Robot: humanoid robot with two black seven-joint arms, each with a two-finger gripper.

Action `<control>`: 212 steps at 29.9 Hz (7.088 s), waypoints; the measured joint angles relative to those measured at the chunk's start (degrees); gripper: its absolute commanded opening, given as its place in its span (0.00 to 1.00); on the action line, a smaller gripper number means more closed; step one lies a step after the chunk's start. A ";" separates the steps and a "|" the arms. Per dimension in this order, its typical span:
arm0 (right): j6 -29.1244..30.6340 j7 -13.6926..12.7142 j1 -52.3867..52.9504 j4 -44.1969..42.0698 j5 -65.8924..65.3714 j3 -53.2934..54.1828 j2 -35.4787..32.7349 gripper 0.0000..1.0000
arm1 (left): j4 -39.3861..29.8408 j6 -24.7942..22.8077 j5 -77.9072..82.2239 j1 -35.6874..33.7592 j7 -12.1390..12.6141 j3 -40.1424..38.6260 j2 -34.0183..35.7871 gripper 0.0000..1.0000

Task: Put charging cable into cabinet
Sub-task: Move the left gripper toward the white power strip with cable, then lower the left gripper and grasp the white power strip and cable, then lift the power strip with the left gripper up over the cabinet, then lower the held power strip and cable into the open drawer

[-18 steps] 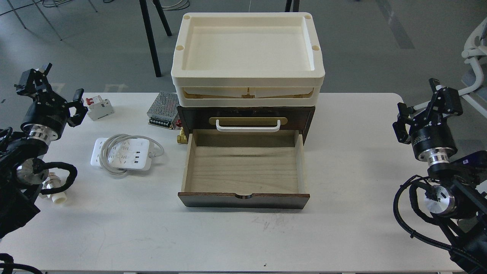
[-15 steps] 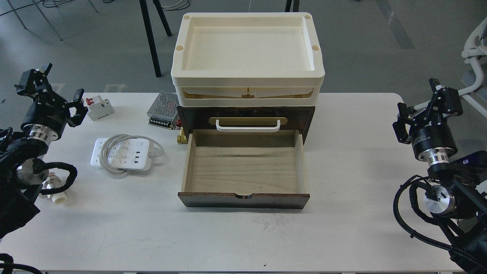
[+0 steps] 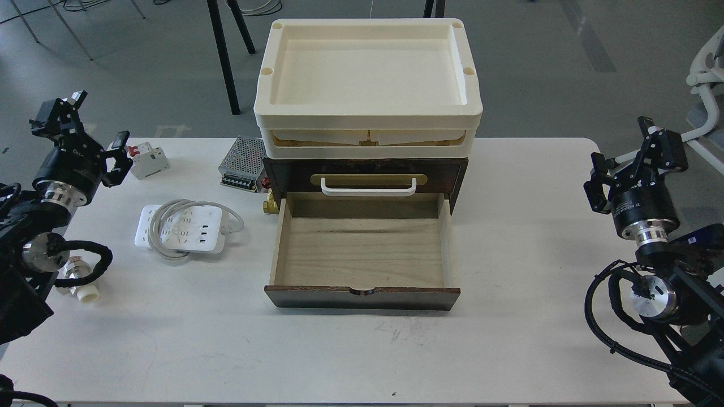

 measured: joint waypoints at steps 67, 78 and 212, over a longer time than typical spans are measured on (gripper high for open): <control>0.00 0.00 0.00 0.00 0.00 0.07 0.00 0.99 | 4.16 40.62 78.29 1.04 0.00 27.21 -1.00 0.26; 0.00 0.00 0.00 -0.01 0.00 0.06 0.00 0.99 | 3.70 47.17 78.08 3.13 0.01 27.14 -0.83 0.04; -0.08 0.00 0.09 -0.44 -0.01 0.09 0.00 0.99 | -34.74 24.99 78.89 -6.76 0.01 25.24 -5.62 0.13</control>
